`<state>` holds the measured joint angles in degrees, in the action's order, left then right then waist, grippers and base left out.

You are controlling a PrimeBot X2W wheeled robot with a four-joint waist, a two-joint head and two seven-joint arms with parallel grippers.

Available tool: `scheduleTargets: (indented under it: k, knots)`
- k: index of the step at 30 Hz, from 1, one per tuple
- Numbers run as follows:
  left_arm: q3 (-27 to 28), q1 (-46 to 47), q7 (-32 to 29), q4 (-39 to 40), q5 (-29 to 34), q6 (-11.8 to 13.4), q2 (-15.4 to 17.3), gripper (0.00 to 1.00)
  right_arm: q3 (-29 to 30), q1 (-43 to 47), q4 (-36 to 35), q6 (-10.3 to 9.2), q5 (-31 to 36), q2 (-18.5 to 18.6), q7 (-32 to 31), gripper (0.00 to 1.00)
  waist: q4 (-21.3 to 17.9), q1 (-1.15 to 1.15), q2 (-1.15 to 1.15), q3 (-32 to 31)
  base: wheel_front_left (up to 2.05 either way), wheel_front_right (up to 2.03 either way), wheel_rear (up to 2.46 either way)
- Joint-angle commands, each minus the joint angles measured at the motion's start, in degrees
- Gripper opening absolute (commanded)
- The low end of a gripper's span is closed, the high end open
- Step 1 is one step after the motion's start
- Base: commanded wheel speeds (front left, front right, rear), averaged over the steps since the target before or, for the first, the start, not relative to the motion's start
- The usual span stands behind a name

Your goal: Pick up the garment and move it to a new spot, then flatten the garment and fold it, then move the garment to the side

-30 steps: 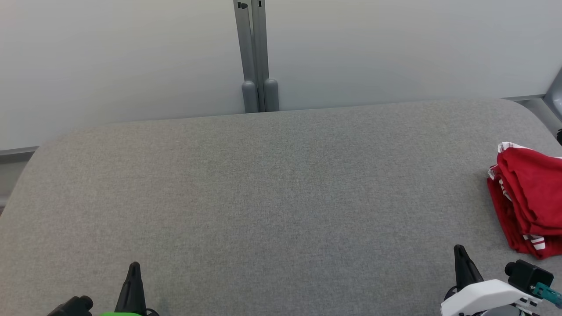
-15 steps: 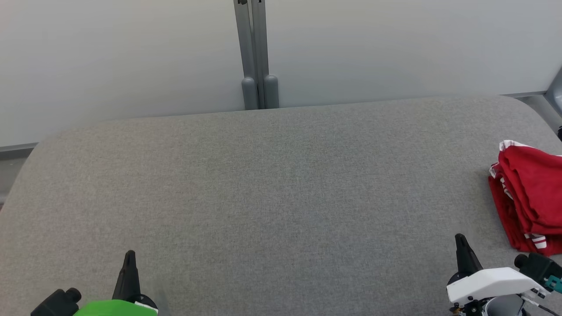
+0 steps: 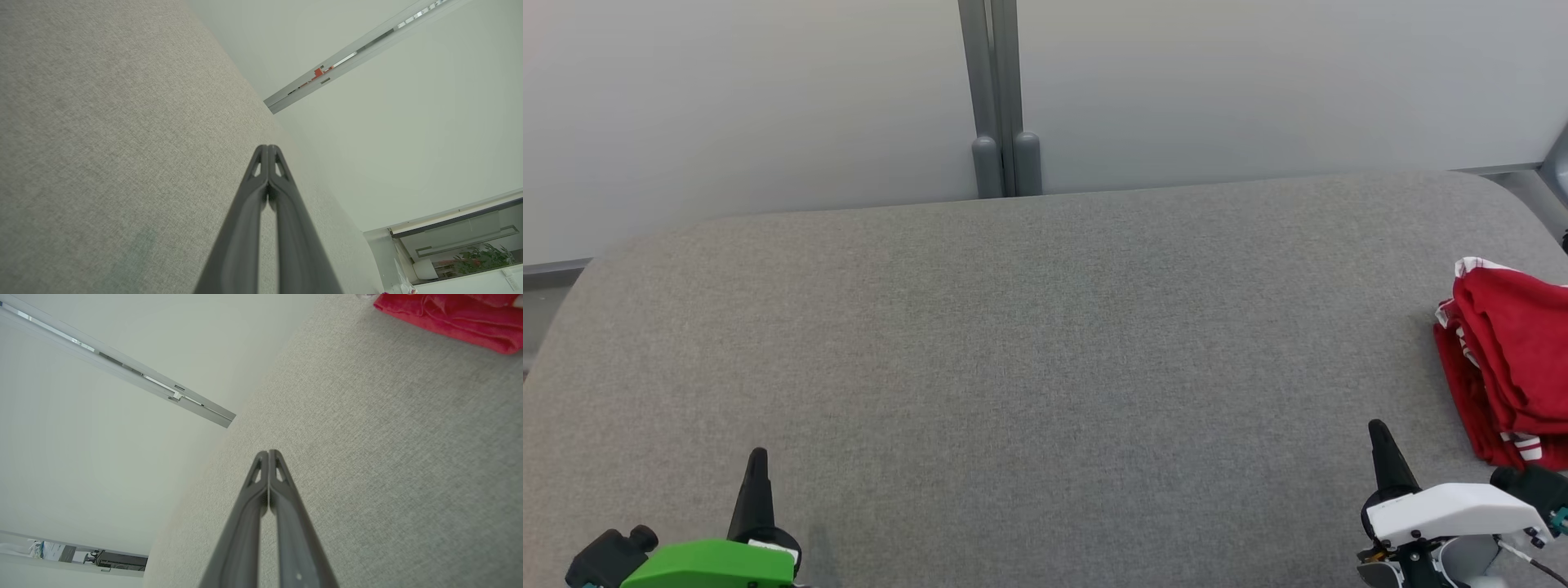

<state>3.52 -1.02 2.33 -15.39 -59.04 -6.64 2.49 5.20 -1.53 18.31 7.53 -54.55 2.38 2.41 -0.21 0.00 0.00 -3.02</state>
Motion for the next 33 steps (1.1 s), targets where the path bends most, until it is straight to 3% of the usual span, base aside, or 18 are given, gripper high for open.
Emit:
scheduleTargets:
  k: [1, 33]
  knots:
    - [0.3, 1.9, -0.3, 0.7, -1.9, -0.5, 0.3, 0.00, 0.3, -1.4, -0.9, -0.02, -2.0, 0.3, -0.4, 0.00, 0.0, 0.00, 0.00, 0.1, 0.00, 0.00, 0.00]
    - [1.8, 5.0, -4.9, 1.2, -18.7, -0.7, 0.5, 0.00, 0.8, -3.4, -2.9, -0.02, -21.1, 0.5, -5.0, 0.00, 0.1, 0.00, 0.00, 1.5, 0.00, 0.00, 0.00]
